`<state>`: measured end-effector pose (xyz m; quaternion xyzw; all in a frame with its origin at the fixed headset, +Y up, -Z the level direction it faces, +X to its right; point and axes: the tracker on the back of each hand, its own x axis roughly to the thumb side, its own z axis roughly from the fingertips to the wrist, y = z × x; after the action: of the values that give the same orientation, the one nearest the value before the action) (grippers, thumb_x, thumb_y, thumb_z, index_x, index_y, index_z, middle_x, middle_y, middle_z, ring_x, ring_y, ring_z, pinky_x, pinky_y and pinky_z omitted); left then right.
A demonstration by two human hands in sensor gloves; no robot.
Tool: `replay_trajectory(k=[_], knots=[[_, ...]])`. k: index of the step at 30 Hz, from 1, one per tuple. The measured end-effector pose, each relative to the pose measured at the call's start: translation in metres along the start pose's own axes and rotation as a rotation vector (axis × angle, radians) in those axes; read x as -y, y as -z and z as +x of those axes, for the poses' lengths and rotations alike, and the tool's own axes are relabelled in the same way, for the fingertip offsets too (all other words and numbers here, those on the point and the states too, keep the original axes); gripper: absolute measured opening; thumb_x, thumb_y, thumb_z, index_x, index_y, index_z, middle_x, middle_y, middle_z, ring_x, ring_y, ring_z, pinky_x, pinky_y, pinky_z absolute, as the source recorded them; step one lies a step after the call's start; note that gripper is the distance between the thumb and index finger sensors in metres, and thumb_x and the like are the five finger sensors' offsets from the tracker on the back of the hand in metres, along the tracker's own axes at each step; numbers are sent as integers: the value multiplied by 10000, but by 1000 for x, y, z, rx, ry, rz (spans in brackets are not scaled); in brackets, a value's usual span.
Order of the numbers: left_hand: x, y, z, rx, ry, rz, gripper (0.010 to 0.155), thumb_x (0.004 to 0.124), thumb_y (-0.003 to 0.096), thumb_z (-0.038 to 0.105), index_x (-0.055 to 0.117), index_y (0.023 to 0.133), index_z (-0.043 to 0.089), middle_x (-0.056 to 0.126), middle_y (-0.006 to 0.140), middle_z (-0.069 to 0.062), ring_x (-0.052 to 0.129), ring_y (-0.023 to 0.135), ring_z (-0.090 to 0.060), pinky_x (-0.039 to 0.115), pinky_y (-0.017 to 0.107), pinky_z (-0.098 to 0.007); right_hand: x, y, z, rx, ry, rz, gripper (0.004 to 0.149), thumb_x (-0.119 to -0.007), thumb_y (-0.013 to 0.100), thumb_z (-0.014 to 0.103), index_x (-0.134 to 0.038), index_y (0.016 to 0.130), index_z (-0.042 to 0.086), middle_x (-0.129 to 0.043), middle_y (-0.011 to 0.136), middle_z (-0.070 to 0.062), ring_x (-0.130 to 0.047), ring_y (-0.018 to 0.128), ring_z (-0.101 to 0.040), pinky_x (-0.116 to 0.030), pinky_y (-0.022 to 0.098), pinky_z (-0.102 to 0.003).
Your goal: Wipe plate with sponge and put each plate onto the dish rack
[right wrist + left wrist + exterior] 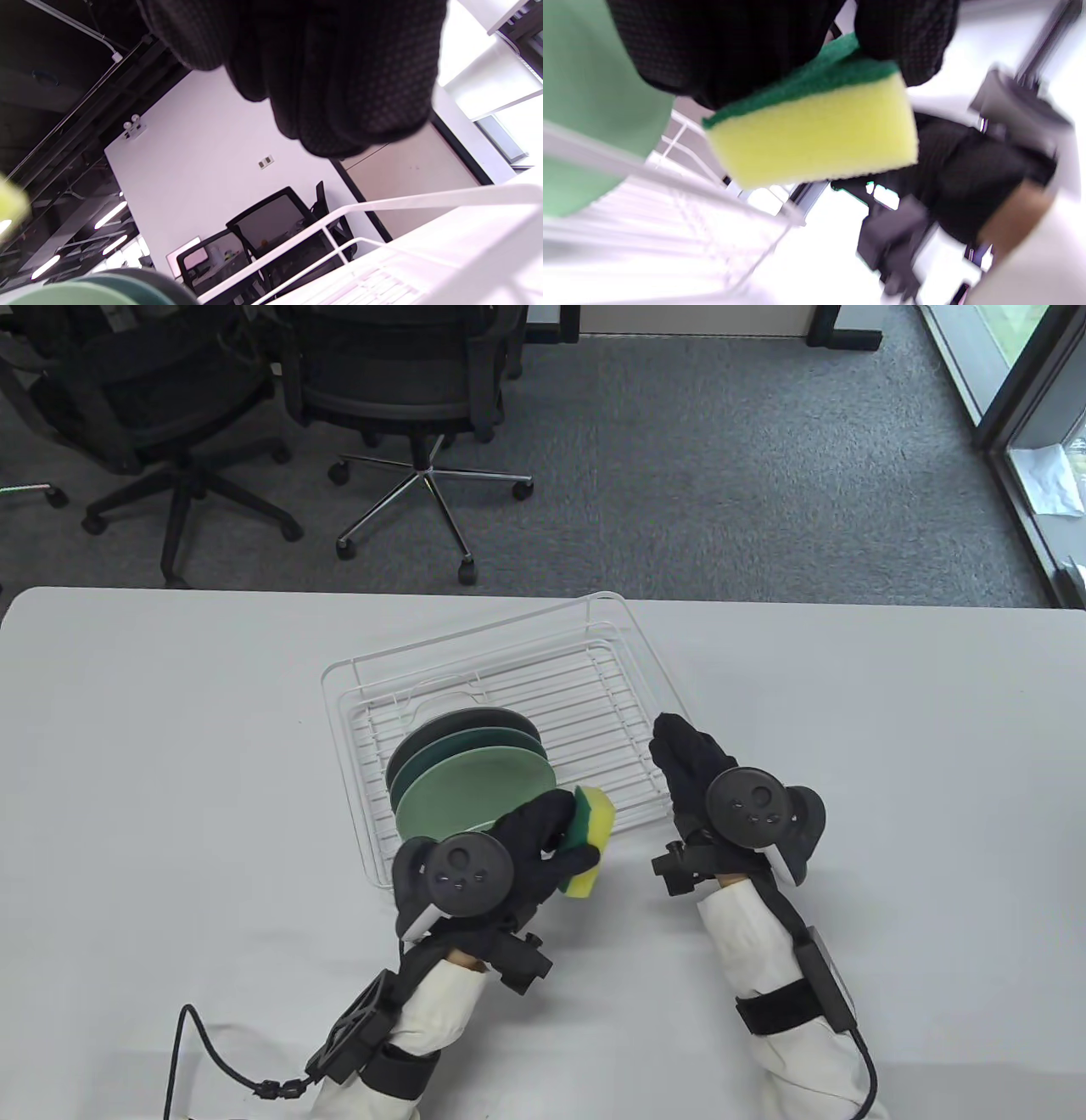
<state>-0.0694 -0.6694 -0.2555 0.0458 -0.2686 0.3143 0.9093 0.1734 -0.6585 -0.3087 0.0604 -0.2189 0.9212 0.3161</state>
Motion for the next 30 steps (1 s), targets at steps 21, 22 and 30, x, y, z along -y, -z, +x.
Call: replay_trajectory(k=[21, 22, 30], knots=[[123, 0, 5, 120, 723, -433, 707, 822, 459, 491, 752, 1009, 52, 895, 912, -236, 958, 717, -381, 878, 489, -439, 25, -47, -81, -157, 73, -70, 428, -694, 595, 271, -774, 938, 28, -932, 746, -269, -986, 533, -367, -910, 372, -384], [124, -1, 5, 123, 724, -428, 705, 821, 459, 489, 750, 1009, 53, 887, 916, -238, 950, 722, -387, 873, 493, -444, 26, -48, -82, -159, 78, -73, 427, -694, 594, 271, -775, 936, 29, -933, 744, -268, -988, 531, -367, -910, 371, -384], [124, -2, 7, 105, 732, -428, 692, 789, 475, 502, 780, 1011, 65, 863, 953, -248, 923, 759, -418, 858, 518, -469, 24, -49, -89, -182, 89, -66, 427, -693, 595, 273, -774, 938, 32, -932, 746, -270, -985, 534, -371, -908, 374, -386]])
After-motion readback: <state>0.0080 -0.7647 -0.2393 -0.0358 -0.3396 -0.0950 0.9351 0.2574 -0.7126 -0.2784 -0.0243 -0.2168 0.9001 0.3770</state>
